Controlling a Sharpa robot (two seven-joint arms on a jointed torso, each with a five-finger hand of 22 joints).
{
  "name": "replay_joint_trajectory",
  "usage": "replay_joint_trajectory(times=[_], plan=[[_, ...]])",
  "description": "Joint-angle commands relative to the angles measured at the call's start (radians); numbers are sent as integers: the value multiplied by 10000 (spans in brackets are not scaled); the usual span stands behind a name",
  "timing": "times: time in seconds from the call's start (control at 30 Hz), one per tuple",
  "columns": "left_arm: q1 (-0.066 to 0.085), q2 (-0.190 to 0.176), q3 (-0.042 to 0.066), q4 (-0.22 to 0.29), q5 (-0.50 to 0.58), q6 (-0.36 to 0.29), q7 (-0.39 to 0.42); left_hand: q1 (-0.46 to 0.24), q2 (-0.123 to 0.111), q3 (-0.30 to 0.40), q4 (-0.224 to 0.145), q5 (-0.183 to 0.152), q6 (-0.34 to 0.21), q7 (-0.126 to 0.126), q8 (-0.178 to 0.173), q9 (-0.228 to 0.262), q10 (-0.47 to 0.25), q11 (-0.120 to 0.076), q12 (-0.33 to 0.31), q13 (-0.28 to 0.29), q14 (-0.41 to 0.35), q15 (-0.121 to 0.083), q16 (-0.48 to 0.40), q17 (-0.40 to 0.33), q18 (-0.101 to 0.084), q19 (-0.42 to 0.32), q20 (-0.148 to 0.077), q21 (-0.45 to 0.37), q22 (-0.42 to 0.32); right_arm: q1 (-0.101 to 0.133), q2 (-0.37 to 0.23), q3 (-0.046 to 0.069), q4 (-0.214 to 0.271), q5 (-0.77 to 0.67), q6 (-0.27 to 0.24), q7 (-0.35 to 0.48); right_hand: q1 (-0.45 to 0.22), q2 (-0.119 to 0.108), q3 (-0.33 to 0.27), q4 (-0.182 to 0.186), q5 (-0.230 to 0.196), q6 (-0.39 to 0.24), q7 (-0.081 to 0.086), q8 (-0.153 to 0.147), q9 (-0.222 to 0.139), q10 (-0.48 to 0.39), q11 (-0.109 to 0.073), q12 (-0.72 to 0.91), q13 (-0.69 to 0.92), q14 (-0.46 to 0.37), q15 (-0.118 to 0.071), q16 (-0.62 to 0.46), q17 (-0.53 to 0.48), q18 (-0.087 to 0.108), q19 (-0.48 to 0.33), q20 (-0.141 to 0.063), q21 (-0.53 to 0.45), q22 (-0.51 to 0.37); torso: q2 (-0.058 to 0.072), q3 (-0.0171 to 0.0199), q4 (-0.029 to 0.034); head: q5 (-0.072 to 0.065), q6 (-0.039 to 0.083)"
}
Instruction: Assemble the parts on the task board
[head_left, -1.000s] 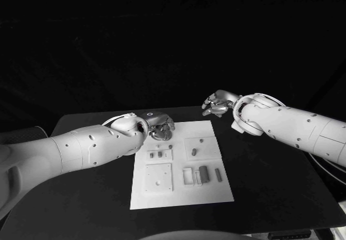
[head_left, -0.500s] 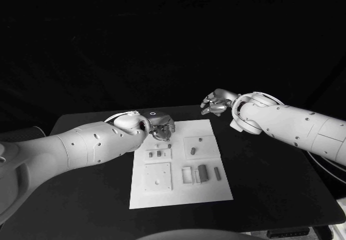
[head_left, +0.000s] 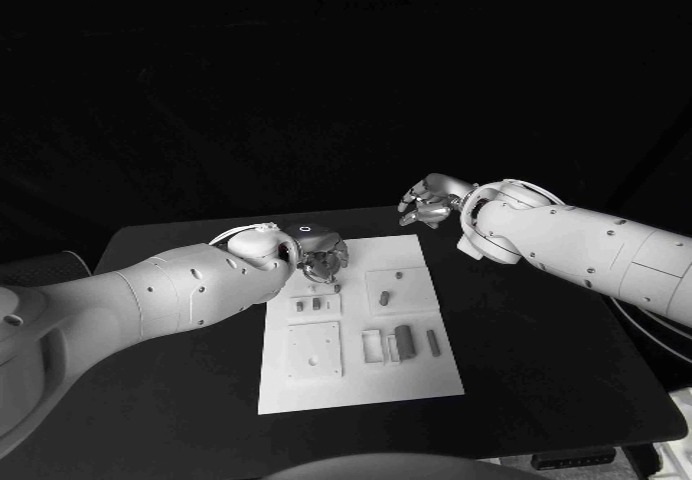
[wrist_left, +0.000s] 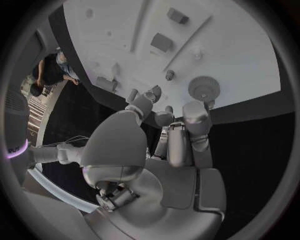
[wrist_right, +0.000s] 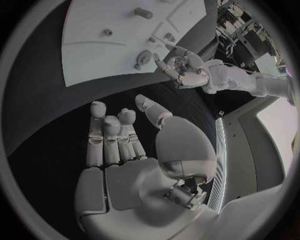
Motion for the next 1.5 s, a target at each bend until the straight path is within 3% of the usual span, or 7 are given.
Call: replay_joint_trajectory(times=[0.03,0.33,0.93,1.1,1.5], plan=[[-25,33,5,-60,-66,77,268,24,40,41,-3,36,62,-22,36,8,-98,1,32,8,-31,25,-11,226,863,156,-17,40,184,-1,-12,2,16,-42,47,80,-82,59,18,21,65,-13,73,18,-11,-24,5,62,-10,-11,-72,62,-14,110,51,-45,-26,136,-16,-11,6,-2,-39],[-154,121,5,-208,-47,127,291,-50,-22,49,5,-7,2,68,-88,-34,-382,89,-198,29,-433,102,-349,-313,872,-59,56,-35,164,0,-27,2,48,-42,39,73,-88,59,19,23,67,-12,73,19,-11,-22,5,63,-10,-8,-72,63,-15,110,55,-46,-25,136,-17,-15,11,7,-67],[-435,373,6,-791,-16,37,373,-10,83,189,7,23,177,255,-181,-59,-954,276,-614,24,-1713,280,-1379,-1710,812,-584,242,-348,95,4,-36,2,85,-42,39,66,-102,58,18,26,69,-9,73,22,-11,-19,4,65,-12,-5,-72,64,-17,110,60,-47,-24,135,-25,-12,4,16,-118],[-528,417,7,-913,8,-37,392,19,124,218,5,42,128,277,-230,-85,-971,295,-627,30,-1753,297,-1411,-1737,812,-603,256,-376,87,4,-24,2,82,-42,46,64,-106,58,18,28,69,-8,72,23,-10,-18,4,66,-13,-3,-72,65,-17,110,62,-48,-24,135,-18,-7,9,2,-129],[-555,472,9,-1004,100,-40,426,20,324,293,49,59,222,326,-223,-96,-974,341,-633,49,-1752,341,-1411,-1727,821,-595,289,-395,87,4,7,2,63,-42,50,75,-116,63,20,31,71,-7,72,24,-10,-16,3,67,-14,1,-73,66,-19,110,67,-49,-23,134,-27,-4,12,-2,-182]])
